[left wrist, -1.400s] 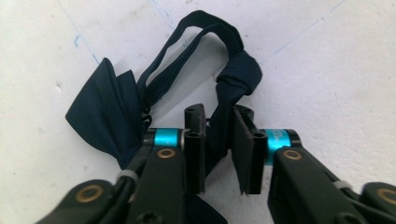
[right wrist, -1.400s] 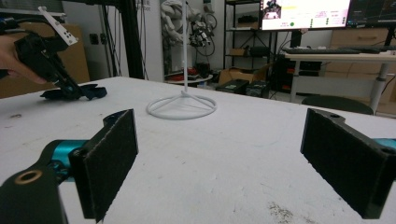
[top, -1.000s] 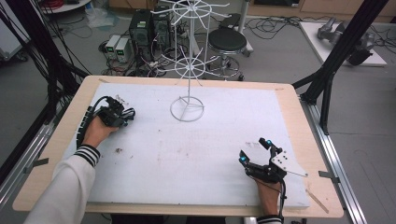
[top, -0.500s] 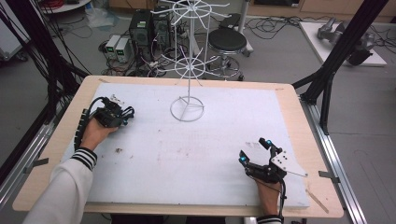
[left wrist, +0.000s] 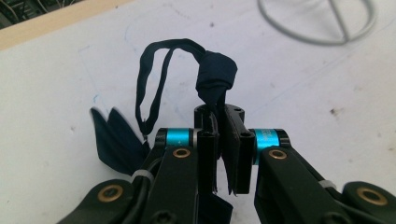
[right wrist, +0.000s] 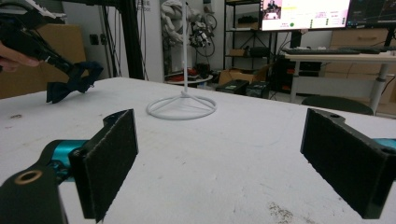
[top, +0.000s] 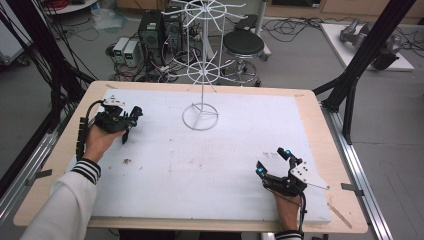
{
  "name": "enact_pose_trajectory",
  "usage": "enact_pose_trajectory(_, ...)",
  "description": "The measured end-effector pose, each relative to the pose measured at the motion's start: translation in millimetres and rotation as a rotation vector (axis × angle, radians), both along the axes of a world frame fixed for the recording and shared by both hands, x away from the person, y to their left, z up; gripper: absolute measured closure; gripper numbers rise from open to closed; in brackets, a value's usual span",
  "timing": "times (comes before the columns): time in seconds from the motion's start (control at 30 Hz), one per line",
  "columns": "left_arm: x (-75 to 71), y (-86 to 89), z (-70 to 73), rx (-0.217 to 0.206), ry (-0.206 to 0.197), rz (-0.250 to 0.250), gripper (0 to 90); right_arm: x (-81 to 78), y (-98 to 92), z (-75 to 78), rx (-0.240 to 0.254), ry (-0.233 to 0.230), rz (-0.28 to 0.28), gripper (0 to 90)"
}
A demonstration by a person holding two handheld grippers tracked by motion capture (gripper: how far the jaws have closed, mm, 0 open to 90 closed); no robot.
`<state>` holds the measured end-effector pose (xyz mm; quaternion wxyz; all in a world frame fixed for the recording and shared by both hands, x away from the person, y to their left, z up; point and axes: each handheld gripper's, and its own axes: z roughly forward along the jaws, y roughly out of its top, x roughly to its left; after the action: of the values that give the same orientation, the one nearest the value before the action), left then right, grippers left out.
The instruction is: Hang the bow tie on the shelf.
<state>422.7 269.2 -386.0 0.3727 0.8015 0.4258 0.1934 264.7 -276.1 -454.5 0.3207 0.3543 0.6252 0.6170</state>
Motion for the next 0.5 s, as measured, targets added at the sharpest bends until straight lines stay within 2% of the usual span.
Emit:
enact_pose_trajectory(0.03, 0.0, 0.0, 0.0, 0.000, 0.000, 0.000, 84.0, 0.0, 0.0, 0.0, 0.000, 0.000, 0.000, 10.2)
enact_pose_trajectory(0.1, -0.9, 1.0, 2.4, -0.040, -0.016, 0.003, 84.0, 0.0, 0.0, 0.0, -0.001, 0.000, -0.001, 10.2)
enact_pose_trajectory(0.13, -1.6, 2.3, 5.2, -0.084, -0.035, 0.005, 84.0, 0.0, 0.0, 0.0, -0.001, 0.000, -0.001, 10.2)
enact_pose_trajectory(0.17, -1.9, 2.8, 6.4, -0.109, -0.044, 0.011, 84.0, 0.3, -0.2, 0.0, -0.002, -0.004, -0.001, 10.2)
enact_pose_trajectory(0.2, -1.9, 2.8, 6.4, -0.109, -0.044, 0.011, 84.0, 0.3, -0.2, 0.0, -0.002, -0.004, -0.001, 10.2)
enact_pose_trajectory(0.3, -2.1, 4.6, 10.8, -0.163, -0.061, 0.015, 84.1, 0.0, 0.1, 0.0, 0.000, 0.000, 0.000, 10.2)
enact_pose_trajectory(0.33, -2.5, 4.2, 14.0, -0.181, -0.079, 0.014, 84.0, 0.0, 0.1, 0.0, 0.000, 0.001, 0.000, 10.2)
enact_pose_trajectory(0.37, -2.5, 4.2, 14.0, -0.181, -0.079, 0.014, 84.0, 0.0, 0.1, 0.0, 0.000, 0.001, 0.000, 10.2)
enact_pose_trajectory(0.5, -2.9, 4.1, 19.7, -0.227, -0.102, 0.010, 84.0, 0.3, -0.1, 0.1, -0.003, -0.003, 0.001, 10.2)
